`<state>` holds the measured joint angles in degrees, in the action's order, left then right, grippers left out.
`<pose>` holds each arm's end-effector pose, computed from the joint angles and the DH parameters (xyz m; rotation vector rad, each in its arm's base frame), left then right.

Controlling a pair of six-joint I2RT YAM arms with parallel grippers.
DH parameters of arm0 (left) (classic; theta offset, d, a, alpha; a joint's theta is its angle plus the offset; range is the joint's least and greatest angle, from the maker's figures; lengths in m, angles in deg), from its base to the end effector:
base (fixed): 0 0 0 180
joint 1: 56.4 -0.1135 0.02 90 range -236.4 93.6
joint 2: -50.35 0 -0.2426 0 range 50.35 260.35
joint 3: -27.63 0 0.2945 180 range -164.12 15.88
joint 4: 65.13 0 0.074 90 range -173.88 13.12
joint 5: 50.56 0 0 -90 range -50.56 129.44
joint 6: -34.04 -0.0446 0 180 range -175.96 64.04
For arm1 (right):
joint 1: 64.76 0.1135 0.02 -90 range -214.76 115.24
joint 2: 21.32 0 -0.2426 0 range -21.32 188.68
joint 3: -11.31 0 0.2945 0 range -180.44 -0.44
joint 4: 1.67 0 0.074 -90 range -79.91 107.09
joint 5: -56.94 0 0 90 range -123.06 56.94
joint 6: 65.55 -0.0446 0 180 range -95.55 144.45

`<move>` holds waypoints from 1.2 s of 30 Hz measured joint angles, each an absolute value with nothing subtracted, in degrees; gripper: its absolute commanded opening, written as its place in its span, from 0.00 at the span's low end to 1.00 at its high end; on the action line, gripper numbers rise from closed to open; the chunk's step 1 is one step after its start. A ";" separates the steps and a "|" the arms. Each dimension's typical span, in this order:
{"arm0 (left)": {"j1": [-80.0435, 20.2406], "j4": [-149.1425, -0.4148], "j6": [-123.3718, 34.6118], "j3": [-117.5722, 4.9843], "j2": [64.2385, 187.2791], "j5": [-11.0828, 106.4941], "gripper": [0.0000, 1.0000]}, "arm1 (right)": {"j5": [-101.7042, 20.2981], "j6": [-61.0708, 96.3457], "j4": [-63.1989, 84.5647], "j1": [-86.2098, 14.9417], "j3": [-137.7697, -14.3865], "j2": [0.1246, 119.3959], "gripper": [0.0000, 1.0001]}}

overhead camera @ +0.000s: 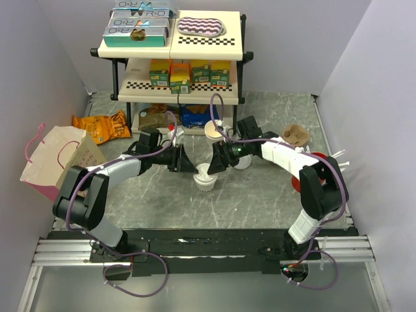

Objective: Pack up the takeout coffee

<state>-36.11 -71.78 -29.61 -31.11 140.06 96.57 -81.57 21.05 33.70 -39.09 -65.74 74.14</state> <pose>0.3144 -0.1562 0.1446 0.4762 2.2479 -1.5419 0.3314 0.1963 0.1785 -0.8286 2.3376 1.2715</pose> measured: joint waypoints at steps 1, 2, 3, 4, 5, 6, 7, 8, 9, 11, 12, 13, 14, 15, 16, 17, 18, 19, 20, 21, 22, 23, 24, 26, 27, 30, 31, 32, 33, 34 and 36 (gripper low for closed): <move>-36.11 -71.91 -29.76 -31.13 140.17 96.55 0.50 | -82.23 20.86 33.62 -39.29 -65.70 74.16 0.83; -36.11 -72.04 -29.83 -31.15 140.28 96.55 0.50 | -82.73 20.66 33.59 -39.48 -65.65 74.16 0.82; -36.11 -72.15 -29.92 -31.15 140.44 96.55 0.49 | -83.39 20.46 33.35 -39.64 -65.54 74.16 0.82; -36.11 -72.30 -30.07 -31.24 140.63 96.55 0.49 | -83.98 20.20 33.05 -39.85 -65.35 74.16 0.81; -36.11 -72.50 -30.27 -31.39 140.85 96.55 0.50 | -84.57 19.96 32.72 -39.96 -65.11 74.16 0.81; -36.11 -72.70 -30.42 -31.57 141.07 96.52 0.50 | -85.20 19.76 32.61 -40.10 -64.78 74.21 0.81; -36.11 -72.98 -30.49 -31.70 141.20 96.52 0.50 | -85.53 19.57 32.57 -40.16 -64.63 74.29 0.80; -36.11 -73.16 -30.68 -31.76 141.27 96.52 0.50 | -86.01 19.39 32.50 -40.20 -64.50 74.40 0.80; -36.11 -73.29 -30.81 -31.78 141.27 96.52 0.50 | -86.25 19.37 32.39 -40.23 -64.39 74.47 0.80; -36.11 -73.37 -30.88 -31.85 141.29 96.52 0.50 | -86.62 19.33 32.17 -40.23 -64.06 74.49 0.77; -36.11 -73.42 -30.90 -31.89 141.29 96.52 0.50 | -86.75 19.33 32.15 -40.23 -63.91 74.49 0.76; -36.11 -73.51 -30.92 -31.96 141.31 96.52 0.50 | -86.82 19.35 32.20 -40.23 -63.80 74.53 0.74; -36.11 -73.53 -31.03 -32.05 141.33 96.52 0.50 | -86.99 19.35 32.22 -40.23 -63.77 74.62 0.73; -36.11 -73.59 -31.10 -32.11 141.38 96.55 0.49 | -87.19 19.35 32.20 -40.25 -63.75 74.69 0.71; -36.11 -73.70 -31.12 -32.16 141.38 96.52 0.49 | -87.43 19.33 32.15 -40.27 -63.73 74.71 0.68; -36.11 -73.75 -31.16 -32.16 141.40 96.52 0.49 | -87.69 19.33 32.13 -40.31 -63.69 74.75 0.67; -36.11 -73.81 -31.25 -32.16 141.40 96.52 0.50 | -88.15 19.30 32.06 -40.40 -63.62 74.84 0.66; -36.11 -73.86 -31.29 -32.16 141.40 96.52 0.49 | -88.50 19.33 32.02 -40.49 -63.62 75.08 0.66; -36.11 -73.99 -31.29 -32.18 141.40 96.52 0.49 | -88.76 19.30 32.00 -40.58 -63.60 75.28 0.66; -36.11 -74.27 -31.32 -32.26 141.42 96.52 0.49 | -89.00 19.20 31.85 -40.71 -63.49 75.54 0.66; -36.11 -74.36 -31.32 -32.31 141.46 96.55 0.49 | -89.14 19.11 31.71 -40.82 -63.21 75.69 0.66; -36.11 -74.51 -31.32 -32.40 141.59 96.52 0.49 | -89.27 19.11 31.78 -40.97 -62.88 75.82 0.66; -36.11 -74.64 -31.32 -32.53 141.75 96.55 0.49 | -89.49 19.09 31.89 -41.08 -62.75 76.04 0.65; -36.08 -74.71 -31.32 -32.75 142.05 96.55 0.49 | -89.86 18.89 31.85 -41.25 -62.75 76.50 0.66; -36.11 -74.71 -31.32 -32.81 142.14 96.55 0.49 | -89.90 18.85 31.76 -41.30 -62.70 76.59 0.66; -36.08 -74.97 -31.51 -32.99 142.14 96.55 0.49 | -89.94 18.87 31.74 -41.43 -62.66 76.65 0.65; -36.08 -75.08 -31.56 -33.01 142.14 96.55 0.49 | -89.94 18.87 31.74 -41.45 -62.66 76.74 0.65; -36.08 -75.19 -31.69 -33.01 142.14 96.55 0.49 | -89.99 18.87 31.74 -41.47 -62.66 76.83 0.64; -36.08 -75.32 -31.75 -33.01 142.16 96.55 0.49 | -90.21 18.87 31.71 -41.52 -62.66 77.05 0.64; -36.08 -75.36 -31.75 -33.01 142.23 96.57 0.49 | -90.43 18.85 31.71 -41.56 -62.66 77.22 0.64; -36.06 -75.45 -31.73 -33.12 142.49 96.65 0.49 | -91.15 18.69 31.58 -41.78 -62.62 77.68 0.63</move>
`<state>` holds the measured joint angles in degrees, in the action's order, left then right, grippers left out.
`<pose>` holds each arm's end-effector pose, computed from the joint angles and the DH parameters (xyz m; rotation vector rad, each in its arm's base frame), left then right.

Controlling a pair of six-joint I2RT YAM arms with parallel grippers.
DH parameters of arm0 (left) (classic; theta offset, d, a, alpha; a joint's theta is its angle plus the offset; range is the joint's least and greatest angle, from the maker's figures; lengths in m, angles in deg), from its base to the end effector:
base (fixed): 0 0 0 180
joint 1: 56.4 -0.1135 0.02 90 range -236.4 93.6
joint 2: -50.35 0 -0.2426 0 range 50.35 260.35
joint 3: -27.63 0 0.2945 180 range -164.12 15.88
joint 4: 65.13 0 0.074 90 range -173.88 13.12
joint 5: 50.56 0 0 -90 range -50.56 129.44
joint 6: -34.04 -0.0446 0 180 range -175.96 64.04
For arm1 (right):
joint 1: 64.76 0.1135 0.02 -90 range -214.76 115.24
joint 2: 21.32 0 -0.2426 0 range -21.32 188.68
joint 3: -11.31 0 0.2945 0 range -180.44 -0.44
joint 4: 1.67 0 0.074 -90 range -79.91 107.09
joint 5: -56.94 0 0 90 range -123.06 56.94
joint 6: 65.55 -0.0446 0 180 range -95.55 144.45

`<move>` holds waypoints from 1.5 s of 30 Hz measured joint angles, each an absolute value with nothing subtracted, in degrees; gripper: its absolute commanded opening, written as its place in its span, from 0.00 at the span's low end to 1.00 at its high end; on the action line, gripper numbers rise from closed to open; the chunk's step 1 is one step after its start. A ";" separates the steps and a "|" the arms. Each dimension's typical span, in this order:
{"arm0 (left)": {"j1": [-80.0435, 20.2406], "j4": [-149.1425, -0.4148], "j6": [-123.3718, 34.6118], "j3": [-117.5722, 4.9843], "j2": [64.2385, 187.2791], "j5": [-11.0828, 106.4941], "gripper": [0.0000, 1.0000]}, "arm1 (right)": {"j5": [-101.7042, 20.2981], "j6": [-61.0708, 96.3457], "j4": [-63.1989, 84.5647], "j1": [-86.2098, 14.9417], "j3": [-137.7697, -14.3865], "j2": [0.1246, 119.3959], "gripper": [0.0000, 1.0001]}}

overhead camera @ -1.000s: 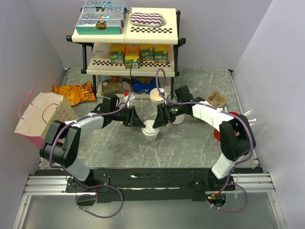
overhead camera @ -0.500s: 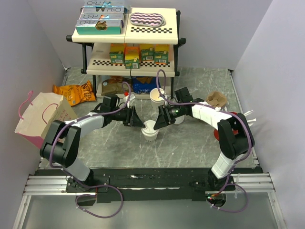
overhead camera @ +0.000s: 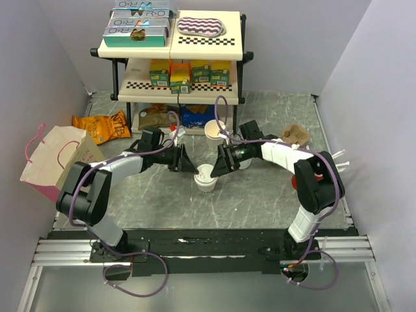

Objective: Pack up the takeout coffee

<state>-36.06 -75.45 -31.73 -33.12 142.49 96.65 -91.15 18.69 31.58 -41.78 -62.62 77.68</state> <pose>0.3186 -0.1581 0.1372 0.4797 2.2981 -1.5384 0.3313 0.1816 0.1453 -0.7528 2.3784 1.4993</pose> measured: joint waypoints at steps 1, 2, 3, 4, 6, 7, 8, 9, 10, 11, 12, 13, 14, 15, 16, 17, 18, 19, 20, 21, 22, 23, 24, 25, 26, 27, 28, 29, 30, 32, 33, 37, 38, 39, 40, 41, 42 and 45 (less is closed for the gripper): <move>-36.06 -75.49 -31.73 -33.27 142.67 96.74 0.49 | -91.39 18.61 31.45 -41.89 -62.55 77.81 0.63; -36.06 -75.63 -31.75 -33.60 142.91 96.81 0.49 | -91.80 18.45 31.08 -42.06 -62.35 77.94 0.61; -36.04 -75.69 -31.80 -33.84 143.06 96.83 0.49 | -92.09 18.32 30.95 -42.17 -62.22 78.03 0.61; -36.04 -75.84 -31.88 -34.04 143.21 96.85 0.49 | -92.50 18.26 30.80 -42.22 -62.16 78.18 0.60; -36.04 -75.95 -31.99 -34.28 143.39 96.90 0.49 | -93.22 18.04 30.60 -42.48 -62.09 78.42 0.58; -36.04 -75.98 -32.19 -34.38 143.54 97.03 0.49 | -93.70 17.84 30.27 -42.65 -61.96 78.58 0.58; -36.04 -76.11 -32.23 -34.54 143.67 97.14 0.49 | -94.10 17.73 30.08 -42.76 -61.87 78.69 0.56; -36.04 -76.11 -32.28 -34.67 143.85 97.22 0.49 | -94.67 17.47 29.66 -42.91 -61.79 78.90 0.56; -36.04 -76.17 -32.32 -34.82 143.96 97.27 0.49 | -95.45 17.03 28.85 -43.09 -61.57 79.21 0.55; -36.04 -76.19 -32.30 -34.89 144.00 97.29 0.49 | -95.98 16.70 28.33 -43.20 -61.37 79.36 0.54; -36.04 -76.30 -32.32 -34.93 144.00 97.33 0.49 | -96.59 16.31 27.63 -43.37 -61.06 79.49 0.54; -36.00 -76.35 -32.32 -34.95 144.00 97.46 0.49 | -97.03 15.98 27.15 -43.46 -60.87 79.60 0.54; -35.93 -76.39 -32.37 -35.04 144.06 97.51 0.49 | -97.35 15.68 26.67 -43.61 -60.74 79.76 0.54; -35.93 -76.41 -32.37 -35.15 144.15 97.53 0.49 | -97.70 15.28 26.19 -43.64 -60.67 79.95 0.54; -35.89 -76.57 -32.37 -35.39 144.39 97.55 0.48 | -97.99 14.96 25.79 -43.66 -60.63 80.13 0.54; -35.91 -76.78 -32.39 -35.61 144.63 97.64 0.48 | -98.18 14.61 25.51 -43.70 -60.56 80.26 0.54; -35.91 -76.92 -32.37 -35.83 144.87 97.70 0.48 | -98.34 13.99 25.16 -43.77 -60.43 80.41 0.54; -35.91 -77.00 -32.37 -35.96 145.00 97.84 0.48 | -98.53 13.34 24.87 -43.83 -60.39 80.54 0.54; -35.91 -77.07 -32.37 -36.02 145.11 97.88 0.48 | -98.80 12.62 24.52 -43.94 -60.34 80.76 0.54; -35.91 -77.18 -32.37 -36.11 145.14 97.92 0.48 | -98.97 12.03 24.22 -44.03 -60.30 80.94 0.54; -35.91 -77.16 -32.37 -36.33 145.40 98.03 0.48 | -99.19 11.39 23.87 -44.10 -60.21 81.18 0.54; -35.91 -77.16 -32.34 -36.50 145.62 98.05 0.48 | -99.32 10.96 23.69 -44.12 -60.15 81.24 0.54; -35.95 -77.11 -32.30 -36.70 145.88 98.12 0.48 | -99.37 10.50 23.50 -44.16 -60.10 81.31 0.54; -36.00 -77.05 -32.23 -36.88 146.16 98.18 0.47 | -99.43 10.06 23.30 -44.18 -60.10 81.40 0.54; -36.04 -76.78 -32.12 -36.90 146.34 98.32 0.47 | -99.56 9.62 23.10 -44.18 -60.06 81.57 0.54; -36.08 -76.61 -32.06 -36.90 146.51 98.47 0.47 | -99.80 9.05 22.84 -44.20 -59.99 81.79 0.54; -36.15 -76.26 -31.69 -36.90 146.77 98.64 0.47 | -100.06 8.57 22.60 -44.25 -59.93 81.99 0.53; -36.22 -75.93 -31.36 -36.90 147.01 98.84 0.47 | -100.24 8.20 22.45 -44.31 -59.86 82.12 0.53; -36.28 -75.58 -31.08 -36.92 147.28 99.12 0.47 | -100.41 7.63 22.05 -44.40 -59.67 82.20 0.53; -36.35 -75.12 -30.64 -37.12 147.67 99.39 0.48 | -100.72 6.98 21.62 -44.51 -59.53 82.45 0.52; -36.37 -74.97 -30.57 -37.23 147.78 99.41 0.48 | -100.96 6.61 21.42 -44.55 -59.53 82.66 0.52; -36.39 -74.51 -29.94 -37.51 148.28 99.45 0.48 | -101.66 4.97 20.63 -44.77 -59.25 83.45 0.51; -36.43 -74.45 -29.79 -37.53 148.37 99.52 0.47 | -101.75 4.46 20.37 -44.79 -59.23 83.56 0.51; -36.50 -74.42 -29.74 -37.53 148.46 99.56 0.47 | -101.83 4.05 20.13 -44.79 -59.16 83.63 0.51; -36.52 -74.42 -29.72 -37.53 148.48 99.58 0.47 | -101.90 3.68 19.82 -44.79 -59.05 83.65 0.51; -36.52 -74.40 -29.74 -37.53 148.48 99.58 0.47 | -101.94 3.22 19.52 -44.84 -58.92 83.71 0.51; -36.52 -74.40 -29.76 -37.53 148.48 99.56 0.47 | -102.10 2.85 19.34 -44.88 -58.92 83.82 0.51; -36.59 -74.31 -29.68 -37.53 148.59 99.58 0.47 | -102.62 2.04 18.95 -44.99 -58.92 84.28 0.51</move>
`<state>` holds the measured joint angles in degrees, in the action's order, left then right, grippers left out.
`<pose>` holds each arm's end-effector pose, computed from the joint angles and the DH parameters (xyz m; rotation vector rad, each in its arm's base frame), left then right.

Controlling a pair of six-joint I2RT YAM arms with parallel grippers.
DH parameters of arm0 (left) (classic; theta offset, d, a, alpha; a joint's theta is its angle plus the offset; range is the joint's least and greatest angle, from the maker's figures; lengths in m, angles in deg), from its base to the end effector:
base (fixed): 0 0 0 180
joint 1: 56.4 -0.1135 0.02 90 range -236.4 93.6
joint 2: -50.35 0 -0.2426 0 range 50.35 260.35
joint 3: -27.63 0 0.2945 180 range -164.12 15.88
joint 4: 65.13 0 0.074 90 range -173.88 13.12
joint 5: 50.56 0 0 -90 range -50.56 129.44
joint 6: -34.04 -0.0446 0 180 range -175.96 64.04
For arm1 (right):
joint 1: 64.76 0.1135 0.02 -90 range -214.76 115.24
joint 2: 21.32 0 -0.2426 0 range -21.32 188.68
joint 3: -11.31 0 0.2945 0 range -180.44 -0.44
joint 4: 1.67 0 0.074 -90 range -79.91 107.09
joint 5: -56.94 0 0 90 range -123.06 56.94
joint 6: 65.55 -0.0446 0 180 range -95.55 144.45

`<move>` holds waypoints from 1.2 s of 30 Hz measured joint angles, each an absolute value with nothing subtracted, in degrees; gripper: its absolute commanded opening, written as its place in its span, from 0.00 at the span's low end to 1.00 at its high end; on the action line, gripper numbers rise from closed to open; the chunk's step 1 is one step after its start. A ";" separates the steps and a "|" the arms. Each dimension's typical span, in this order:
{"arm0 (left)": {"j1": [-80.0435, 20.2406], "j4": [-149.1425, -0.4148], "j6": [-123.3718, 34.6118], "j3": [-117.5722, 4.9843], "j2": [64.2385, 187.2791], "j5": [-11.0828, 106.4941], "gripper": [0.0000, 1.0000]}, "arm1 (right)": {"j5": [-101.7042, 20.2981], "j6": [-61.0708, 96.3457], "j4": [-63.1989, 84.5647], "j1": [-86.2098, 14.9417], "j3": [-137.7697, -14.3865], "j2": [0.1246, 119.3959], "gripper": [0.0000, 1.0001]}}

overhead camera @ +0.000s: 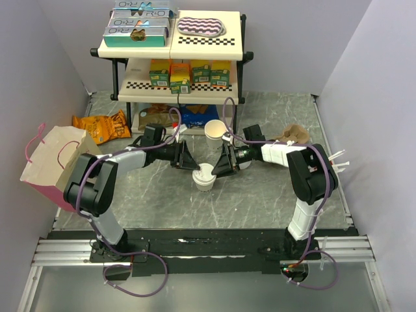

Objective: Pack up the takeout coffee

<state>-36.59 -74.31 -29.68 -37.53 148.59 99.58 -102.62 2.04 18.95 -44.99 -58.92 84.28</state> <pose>0.3376 -0.1627 0.1282 0.4551 2.3121 -1.6116 0.3392 0.1663 0.1024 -0.4590 2.4360 1.8380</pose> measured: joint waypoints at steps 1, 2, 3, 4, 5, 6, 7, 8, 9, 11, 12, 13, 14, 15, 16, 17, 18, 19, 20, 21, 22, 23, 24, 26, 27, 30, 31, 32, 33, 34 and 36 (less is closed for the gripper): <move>-36.70 -74.12 -29.46 -37.53 148.76 99.61 0.46 | -102.86 1.71 18.78 -45.04 -58.92 84.48 0.51; -36.85 -73.72 -29.04 -37.53 148.98 99.74 0.46 | -103.10 1.32 18.64 -45.04 -58.92 84.67 0.51; -37.05 -73.24 -28.50 -37.53 149.31 99.91 0.45 | -103.23 0.92 18.58 -45.04 -58.92 84.83 0.52; -37.22 -72.85 -27.93 -37.53 149.62 100.09 0.45 | -103.26 0.62 18.51 -45.04 -58.92 84.89 0.52; -37.55 -72.46 -27.16 -37.53 150.05 100.46 0.45 | -103.21 0.22 18.43 -44.99 -58.92 84.94 0.52; -37.86 -72.04 -26.44 -37.51 150.40 100.68 0.45 | -103.08 0.03 18.45 -44.95 -58.92 84.94 0.53; -38.14 -71.52 -25.76 -37.49 150.73 101.03 0.45 | -102.95 -0.02 18.54 -44.90 -58.94 84.94 0.53; -38.40 -70.93 -24.96 -37.36 151.12 101.42 0.44 | -102.86 -0.10 18.60 -44.84 -58.99 84.94 0.54; -38.64 -70.12 -24.26 -37.05 151.45 101.99 0.44 | -102.56 -0.13 18.69 -44.73 -59.05 84.94 0.54; -38.97 -68.70 -23.14 -36.33 151.67 102.64 0.44 | -102.10 -0.10 19.06 -44.64 -59.27 84.94 0.54; -39.04 -67.84 -22.64 -36.00 151.69 102.71 0.44 | -101.97 -0.10 19.26 -44.64 -59.38 84.94 0.55; -39.08 -66.86 -22.07 -35.54 151.69 102.80 0.44 | -101.75 -0.06 19.50 -44.62 -59.45 84.94 0.55; -39.12 -65.66 -21.44 -35.06 151.69 102.99 0.45 | -101.64 0.03 19.85 -44.53 -59.56 84.94 0.55; -39.12 -64.87 -20.98 -34.73 151.69 103.04 0.46 | -101.51 0.16 20.20 -44.36 -59.69 84.94 0.56; -39.17 -63.65 -20.45 -34.21 151.56 103.04 0.47 | -101.40 0.33 20.44 -44.27 -59.82 84.92 0.58; -39.19 -62.60 -20.08 -33.71 151.39 103.02 0.50 | -101.29 0.55 20.63 -44.27 -59.99 84.89 0.59; -39.21 -61.59 -19.78 -33.12 150.99 102.80 0.52 | -101.11 0.86 20.76 -44.23 -60.15 84.87 0.61; -39.23 -60.94 -19.64 -32.57 150.51 102.49 0.53 | -100.81 1.10 20.74 -44.16 -60.23 84.78 0.61; -39.28 -60.59 -19.67 -32.02 149.94 102.08 0.58 | -100.06 1.49 20.68 -44.16 -60.23 84.52 0.62; -39.30 -60.70 -19.73 -31.85 149.53 101.79 0.60 | -99.65 1.67 20.66 -44.16 -60.23 84.28 0.64; -39.34 -60.74 -19.97 -31.70 149.14 101.49 0.61 | -99.28 1.86 20.57 -44.16 -60.26 84.02 0.65; -39.34 -61.07 -20.21 -31.65 148.74 100.90 0.64 | -98.71 2.17 20.59 -44.14 -60.23 83.67 0.67; -39.34 -61.55 -20.69 -31.63 148.33 100.35 0.64 | -98.10 2.65 20.57 -44.12 -60.23 83.32 0.67; -39.45 -62.64 -21.70 -31.67 147.56 99.50 0.66 | -97.33 3.39 20.63 -44.12 -60.26 82.90 0.69; -39.49 -63.45 -22.40 -31.81 147.15 99.28 0.66 | -97.11 3.85 20.70 -44.12 -60.23 82.75 0.69; -39.60 -65.81 -24.06 -32.40 145.90 98.56 0.67 | -96.90 4.92 20.87 -44.12 -60.28 82.64 0.71; -39.63 -66.23 -24.54 -32.53 145.51 98.47 0.67 | -96.87 5.10 20.96 -44.12 -60.36 82.64 0.72; -39.67 -66.71 -24.93 -32.61 145.11 98.36 0.68 | -96.87 5.32 21.07 -44.12 -60.54 82.64 0.73; -39.69 -67.15 -25.22 -32.64 144.72 98.23 0.67 | -96.87 5.51 21.31 -44.12 -60.82 82.64 0.73; -39.71 -67.49 -25.33 -32.64 144.41 98.08 0.68 | -96.85 5.73 21.44 -44.12 -61.13 82.64 0.73; -39.71 -68.83 -25.83 -32.61 143.39 97.94 0.68 | -96.79 6.21 22.12 -44.12 -62.29 82.64 0.75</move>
<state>-39.71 -68.83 -25.83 -32.61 143.39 97.94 -96.79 6.21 22.12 -44.12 -62.29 82.64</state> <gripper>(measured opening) 0.676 0.732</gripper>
